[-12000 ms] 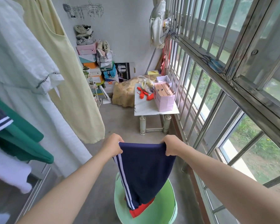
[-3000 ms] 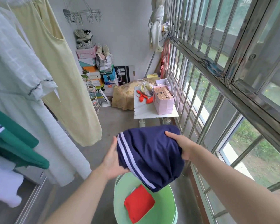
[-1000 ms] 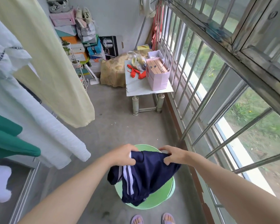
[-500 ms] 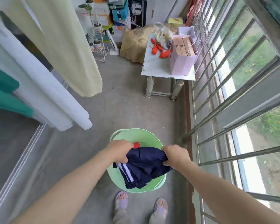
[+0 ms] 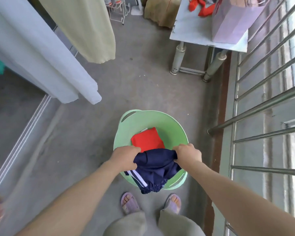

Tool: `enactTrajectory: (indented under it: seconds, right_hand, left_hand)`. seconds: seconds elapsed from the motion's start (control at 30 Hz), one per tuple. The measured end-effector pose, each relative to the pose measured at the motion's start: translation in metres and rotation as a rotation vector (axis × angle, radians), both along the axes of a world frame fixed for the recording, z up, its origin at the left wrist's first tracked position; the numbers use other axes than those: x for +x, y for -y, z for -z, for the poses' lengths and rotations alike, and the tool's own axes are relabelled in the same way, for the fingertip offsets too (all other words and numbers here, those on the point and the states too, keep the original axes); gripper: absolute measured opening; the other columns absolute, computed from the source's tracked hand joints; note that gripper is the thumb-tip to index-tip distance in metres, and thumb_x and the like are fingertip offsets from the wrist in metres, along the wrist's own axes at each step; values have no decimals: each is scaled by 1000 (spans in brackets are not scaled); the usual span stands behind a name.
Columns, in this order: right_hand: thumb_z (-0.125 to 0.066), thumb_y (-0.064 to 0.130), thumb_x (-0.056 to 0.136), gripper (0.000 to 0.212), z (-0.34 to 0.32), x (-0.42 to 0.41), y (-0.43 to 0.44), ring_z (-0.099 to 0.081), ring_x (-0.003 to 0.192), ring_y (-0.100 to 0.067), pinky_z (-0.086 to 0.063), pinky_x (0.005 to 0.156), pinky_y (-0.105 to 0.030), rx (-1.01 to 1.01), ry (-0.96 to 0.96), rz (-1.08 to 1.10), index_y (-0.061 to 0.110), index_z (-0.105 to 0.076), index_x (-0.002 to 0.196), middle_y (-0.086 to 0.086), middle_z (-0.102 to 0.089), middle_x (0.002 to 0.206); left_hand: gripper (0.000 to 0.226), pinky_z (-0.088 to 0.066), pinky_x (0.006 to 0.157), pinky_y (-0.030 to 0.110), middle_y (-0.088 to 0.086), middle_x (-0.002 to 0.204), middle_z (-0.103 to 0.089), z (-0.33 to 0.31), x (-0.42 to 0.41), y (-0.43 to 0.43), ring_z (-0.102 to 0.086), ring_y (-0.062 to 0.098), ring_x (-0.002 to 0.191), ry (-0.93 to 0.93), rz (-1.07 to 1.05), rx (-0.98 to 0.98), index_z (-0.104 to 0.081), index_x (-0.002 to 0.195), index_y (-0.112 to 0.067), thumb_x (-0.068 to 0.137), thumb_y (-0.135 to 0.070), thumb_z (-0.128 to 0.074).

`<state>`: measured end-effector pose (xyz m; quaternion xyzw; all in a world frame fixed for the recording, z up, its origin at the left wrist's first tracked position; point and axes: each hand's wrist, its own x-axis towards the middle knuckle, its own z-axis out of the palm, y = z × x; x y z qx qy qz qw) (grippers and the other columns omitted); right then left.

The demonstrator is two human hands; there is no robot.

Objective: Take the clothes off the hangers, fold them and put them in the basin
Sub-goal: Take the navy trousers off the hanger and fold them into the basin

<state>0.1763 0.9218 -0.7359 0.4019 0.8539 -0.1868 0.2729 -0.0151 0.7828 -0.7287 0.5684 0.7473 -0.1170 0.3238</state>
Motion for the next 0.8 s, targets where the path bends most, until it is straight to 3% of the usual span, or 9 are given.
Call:
enactTrajectory:
  seconds: [0.13,0.3,0.37,0.43,0.53,0.6,0.67,0.73,0.8]
  right_hand:
    - [-48,15,88,25,75,-21,-7,-58,104,-29,-39,70,-31,-42,41,23,28,-56,108,-2,-62,110]
    - [-47,7,85,29,168,-53,-34,-60,89,-29,-39,65,-29,-39,-75,132,22,-57,107,-7,-64,104]
    - [-53,3,77,31,201,-60,-51,-61,96,-31,-42,65,-31,49,-313,145,18,-57,104,-6,-64,108]
    - [-56,-4,72,44,239,-63,-61,-54,114,-29,-48,80,-35,135,-573,98,18,-61,110,-1,-60,127]
    - [-54,-6,76,44,297,-62,-64,-38,128,-28,-47,90,-39,171,-644,88,18,-63,112,-2,-45,143]
    - [-54,7,83,32,347,-61,-56,-36,131,-26,-44,97,-39,42,-621,229,17,-61,111,0,-40,144]
    - [-51,16,87,35,394,-63,-44,-32,135,-23,-33,104,-22,-163,-642,516,17,-57,122,3,-36,146]
    - [-47,6,89,42,433,-69,-31,-35,130,-26,-28,83,-1,-327,-630,829,12,-50,131,-4,-35,144]
    - [-37,-6,87,47,461,-73,-18,-48,109,-34,-44,85,-18,-466,-597,1112,15,-48,127,-8,-46,130]
  left_hand:
    - [21,-38,59,32,-4,80,-48,73,-19,-8,-54,27,78,-17,-11,-4,-39,82,-20,70,-17,-55]
    - [23,-33,63,32,1,95,-60,157,-41,-40,-61,30,86,-284,96,144,-48,94,-18,73,-16,-59]
    - [30,-35,59,33,1,87,-59,181,-56,-54,-60,28,80,-385,99,281,-52,89,-17,65,-15,-69]
    - [32,-36,53,33,2,75,-54,212,-65,-58,-56,26,67,-468,151,417,-51,79,-17,55,-15,-72]
    - [10,-35,51,33,3,72,-50,268,-58,-48,-50,24,62,-528,287,559,-49,78,-16,70,-9,-47]
    - [13,-36,50,31,2,72,-52,318,-43,-41,-51,22,62,-480,405,444,-55,75,-17,73,-10,-45]
    - [13,-41,60,33,5,87,-56,372,-32,-36,-56,25,78,-399,419,253,-61,89,-15,80,-11,-52]
    - [28,-42,78,40,13,118,-49,415,-28,-31,-48,31,109,-339,261,29,-50,119,-8,91,-8,-47]
    - [44,-43,86,43,13,134,-37,440,-21,-27,-37,32,123,-277,131,-141,-39,131,-8,89,-7,-54]
